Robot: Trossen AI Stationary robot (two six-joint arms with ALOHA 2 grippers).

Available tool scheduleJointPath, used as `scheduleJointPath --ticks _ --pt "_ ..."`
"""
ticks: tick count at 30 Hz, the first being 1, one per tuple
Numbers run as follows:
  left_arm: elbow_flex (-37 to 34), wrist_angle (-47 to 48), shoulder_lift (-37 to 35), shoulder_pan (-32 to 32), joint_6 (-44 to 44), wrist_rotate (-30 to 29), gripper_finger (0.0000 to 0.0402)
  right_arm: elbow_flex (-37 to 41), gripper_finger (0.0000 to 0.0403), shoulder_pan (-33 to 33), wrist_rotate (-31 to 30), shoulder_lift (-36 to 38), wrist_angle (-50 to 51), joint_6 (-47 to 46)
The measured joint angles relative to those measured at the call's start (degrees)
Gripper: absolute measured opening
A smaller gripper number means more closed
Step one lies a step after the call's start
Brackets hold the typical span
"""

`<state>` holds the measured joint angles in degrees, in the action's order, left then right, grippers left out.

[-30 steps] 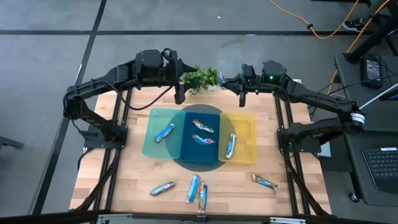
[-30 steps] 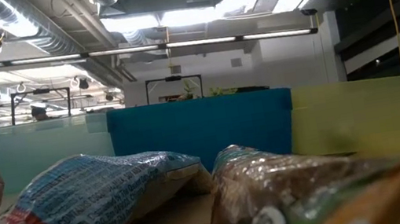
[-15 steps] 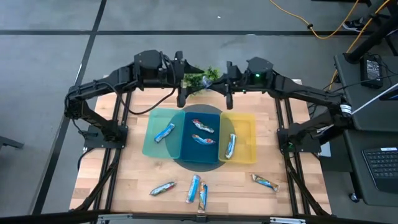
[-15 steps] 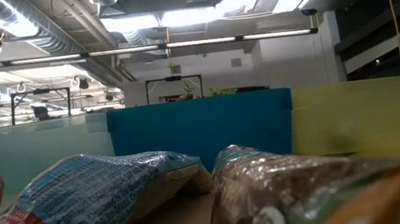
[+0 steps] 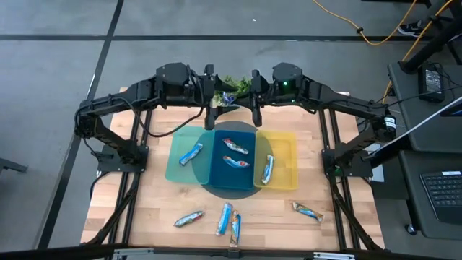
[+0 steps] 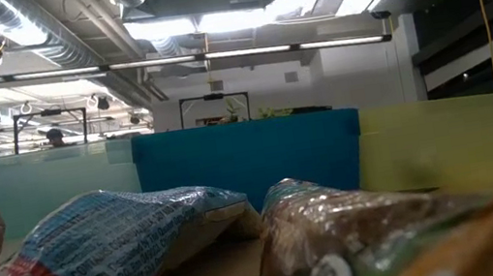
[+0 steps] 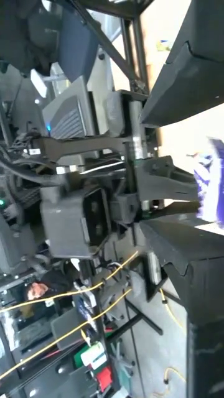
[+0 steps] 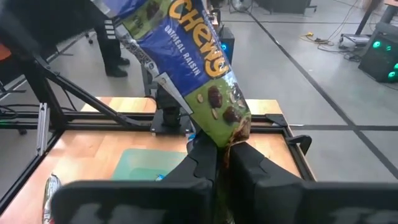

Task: Pick and place Granola Bars by type
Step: Put the blue granola bar into the green bin

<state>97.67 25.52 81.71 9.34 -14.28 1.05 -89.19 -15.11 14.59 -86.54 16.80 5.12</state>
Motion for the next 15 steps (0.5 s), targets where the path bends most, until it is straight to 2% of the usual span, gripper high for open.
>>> scheduleJointPath --ticks 7,15 --pt "0.0 1.73 0.0 0.0 0.0 -0.1 0.0212 0.0 0.003 0.0 0.03 0.0 -0.08 -0.19" --pt "0.0 1.72 -0.02 0.0 0.01 -0.18 0.0141 0.0 0.0025 0.0 0.04 0.0 -0.07 -0.06"
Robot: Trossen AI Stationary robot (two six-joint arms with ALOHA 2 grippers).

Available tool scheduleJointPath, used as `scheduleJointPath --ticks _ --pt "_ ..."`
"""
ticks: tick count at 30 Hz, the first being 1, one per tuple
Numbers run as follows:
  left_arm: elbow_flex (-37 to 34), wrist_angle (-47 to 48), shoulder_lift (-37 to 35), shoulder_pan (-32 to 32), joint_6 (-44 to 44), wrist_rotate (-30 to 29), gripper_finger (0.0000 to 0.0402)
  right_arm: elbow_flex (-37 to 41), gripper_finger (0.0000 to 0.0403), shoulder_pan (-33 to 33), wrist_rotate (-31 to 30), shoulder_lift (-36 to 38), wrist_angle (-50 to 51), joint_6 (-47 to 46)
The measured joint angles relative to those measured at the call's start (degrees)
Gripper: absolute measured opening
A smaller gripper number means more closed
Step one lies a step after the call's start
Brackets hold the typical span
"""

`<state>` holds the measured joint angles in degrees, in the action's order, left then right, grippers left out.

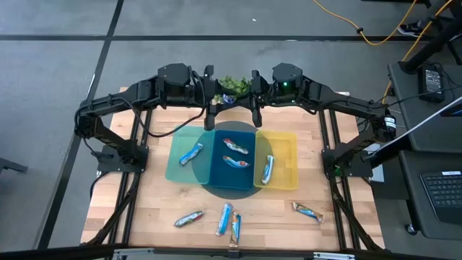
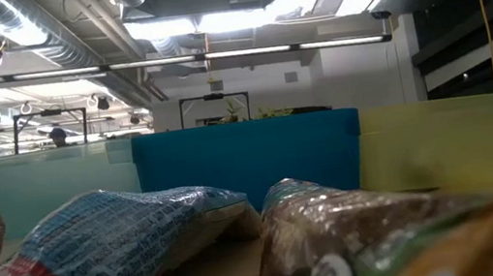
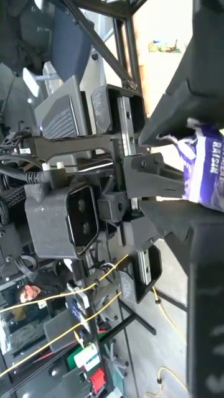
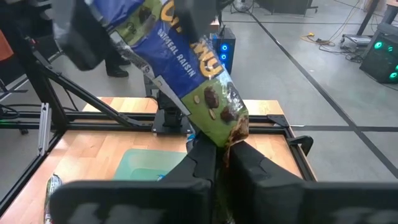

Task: Pick and place Granola Bars by type
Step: Put the blue granola bar into the green bin

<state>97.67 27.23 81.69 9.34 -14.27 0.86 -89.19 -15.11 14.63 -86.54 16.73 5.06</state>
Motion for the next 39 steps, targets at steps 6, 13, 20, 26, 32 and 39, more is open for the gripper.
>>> scheduleJointPath --ticks 6,13,20,26,32,39 --pt "0.0 0.01 0.0 0.02 0.01 0.0 0.0081 0.0 0.004 0.0 0.04 0.0 -0.13 -0.2" --pt "0.0 0.01 0.0 0.13 -0.01 0.08 0.0023 0.0 0.0042 -0.02 3.07 0.0 -0.06 0.02" --pt "0.0 0.05 -0.04 0.13 0.01 0.17 0.0012 0.0 0.0046 -0.04 5.26 0.0 0.02 0.57" --pt "0.0 1.47 -0.11 0.13 0.01 0.33 0.0008 0.0 0.0093 -0.04 5.97 0.0 0.11 1.13" --pt "0.0 2.36 -0.11 0.13 0.14 0.29 0.0007 -2.3 0.0169 -0.04 5.99 0.0 3.59 1.45" --pt "-0.02 3.01 -0.07 0.13 0.19 0.15 0.0006 -12.45 0.0228 -0.07 -9.24 0.13 19.6 8.12"
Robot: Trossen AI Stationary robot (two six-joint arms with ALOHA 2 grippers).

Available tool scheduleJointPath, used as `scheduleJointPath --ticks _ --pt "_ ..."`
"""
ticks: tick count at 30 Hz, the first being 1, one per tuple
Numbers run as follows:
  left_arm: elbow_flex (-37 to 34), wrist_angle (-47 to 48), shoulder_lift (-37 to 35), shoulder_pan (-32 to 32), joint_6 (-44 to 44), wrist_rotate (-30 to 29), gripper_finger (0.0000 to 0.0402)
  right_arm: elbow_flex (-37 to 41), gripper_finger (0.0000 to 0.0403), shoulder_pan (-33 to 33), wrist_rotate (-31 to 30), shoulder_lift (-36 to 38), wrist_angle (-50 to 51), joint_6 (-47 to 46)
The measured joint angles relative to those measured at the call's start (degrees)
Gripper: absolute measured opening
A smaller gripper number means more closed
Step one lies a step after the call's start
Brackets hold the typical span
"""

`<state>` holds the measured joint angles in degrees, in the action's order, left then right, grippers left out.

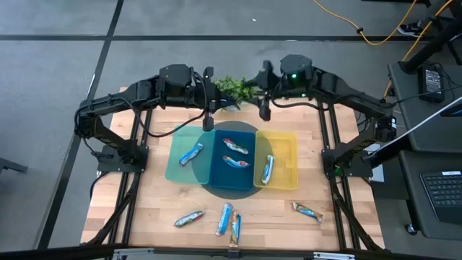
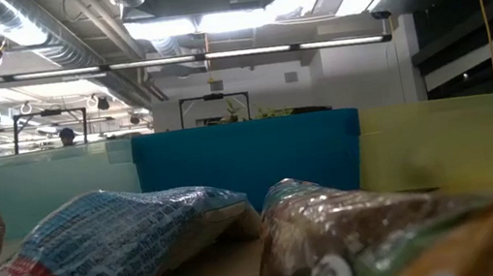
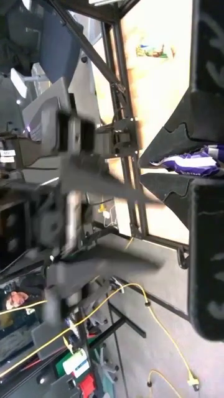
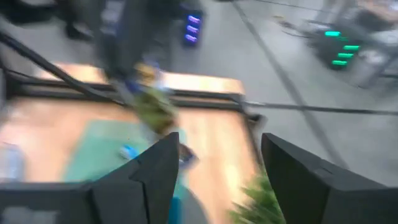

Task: Pick and place Granola Bars by type
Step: Put the blue granola bar into the green bin

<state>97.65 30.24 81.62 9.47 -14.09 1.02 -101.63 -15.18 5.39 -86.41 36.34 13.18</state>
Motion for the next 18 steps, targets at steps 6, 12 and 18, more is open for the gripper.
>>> scheduleJointPath --ticks 6,12,18 --pt "0.0 0.81 0.0 0.0 -0.02 0.0 0.0005 -6.99 0.0237 -0.02 -10.98 0.04 10.62 2.32" --pt "0.0 6.27 0.0 -0.01 0.03 -0.76 0.0006 -9.72 0.0227 -0.02 -15.69 0.02 21.04 0.53" --pt "0.0 14.35 -0.35 -0.53 1.07 -4.7 0.0006 -7.95 0.0214 -0.02 -17.99 0.12 28.58 -2.85"
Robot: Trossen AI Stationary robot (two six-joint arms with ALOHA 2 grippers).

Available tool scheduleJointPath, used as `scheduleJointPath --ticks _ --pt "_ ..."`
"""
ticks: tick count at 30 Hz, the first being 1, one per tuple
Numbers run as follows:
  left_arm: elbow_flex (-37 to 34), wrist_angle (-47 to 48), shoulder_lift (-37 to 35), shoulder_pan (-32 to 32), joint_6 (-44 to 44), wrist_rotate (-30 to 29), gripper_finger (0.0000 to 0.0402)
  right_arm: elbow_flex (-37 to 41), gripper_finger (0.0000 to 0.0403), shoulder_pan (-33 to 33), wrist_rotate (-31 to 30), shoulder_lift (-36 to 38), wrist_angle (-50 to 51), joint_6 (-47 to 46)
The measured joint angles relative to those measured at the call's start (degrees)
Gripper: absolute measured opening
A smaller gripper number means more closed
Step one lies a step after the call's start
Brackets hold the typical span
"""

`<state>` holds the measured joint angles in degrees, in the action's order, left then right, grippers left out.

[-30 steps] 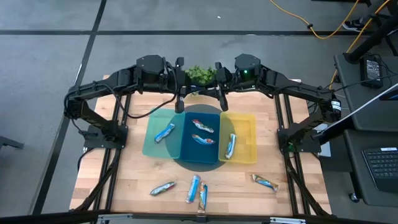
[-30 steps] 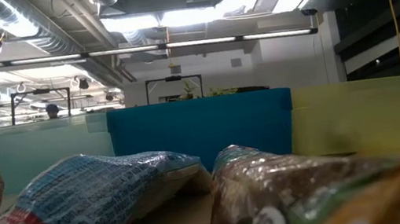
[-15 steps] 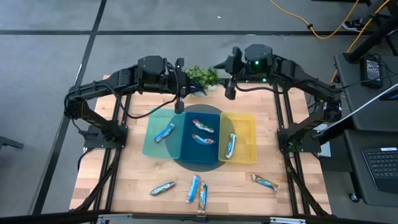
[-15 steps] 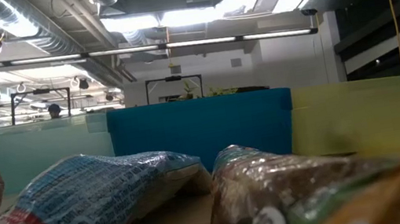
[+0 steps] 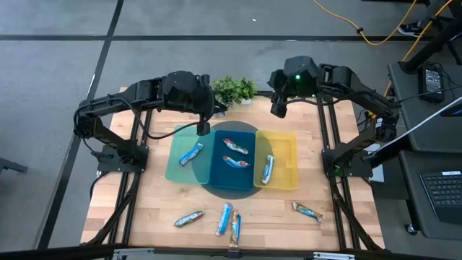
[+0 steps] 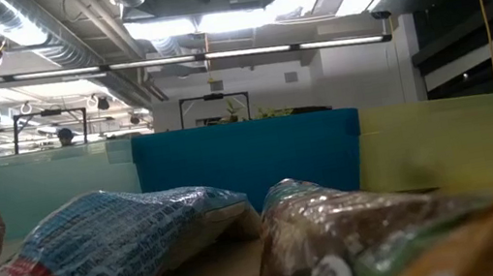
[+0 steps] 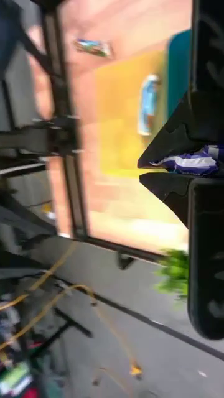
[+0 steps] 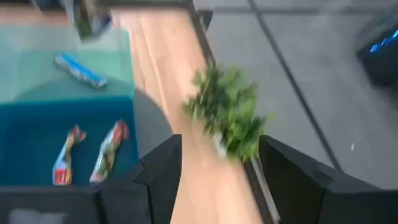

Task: Pick and place Granola Bars by type
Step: Put the blue granola bar into the green bin

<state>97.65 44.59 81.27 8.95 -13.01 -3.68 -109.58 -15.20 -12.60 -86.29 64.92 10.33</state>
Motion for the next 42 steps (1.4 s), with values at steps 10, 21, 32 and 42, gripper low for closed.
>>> scheduleJointPath --ticks 10,21,32,42 --pt "0.0 16.66 -5.49 -0.13 1.38 -3.26 0.0005 13.18 0.0189 -0.13 0.12 5.35 -1.12 -2.61" --pt "0.0 23.32 -10.58 -1.59 5.81 -4.4 0.0005 30.42 0.0177 -0.24 0.29 18.17 -16.35 -5.6" --pt "-23.78 7.0 -17.8 -0.54 -0.23 3.72 0.0005 37.09 0.0177 -0.26 0.62 25.69 -20.44 -9.74" --pt "-58.1 -27.95 -25.92 -0.13 1.33 -6.59 0.0006 38.6 0.0177 -0.22 1.01 26.11 -21.06 -10.36"
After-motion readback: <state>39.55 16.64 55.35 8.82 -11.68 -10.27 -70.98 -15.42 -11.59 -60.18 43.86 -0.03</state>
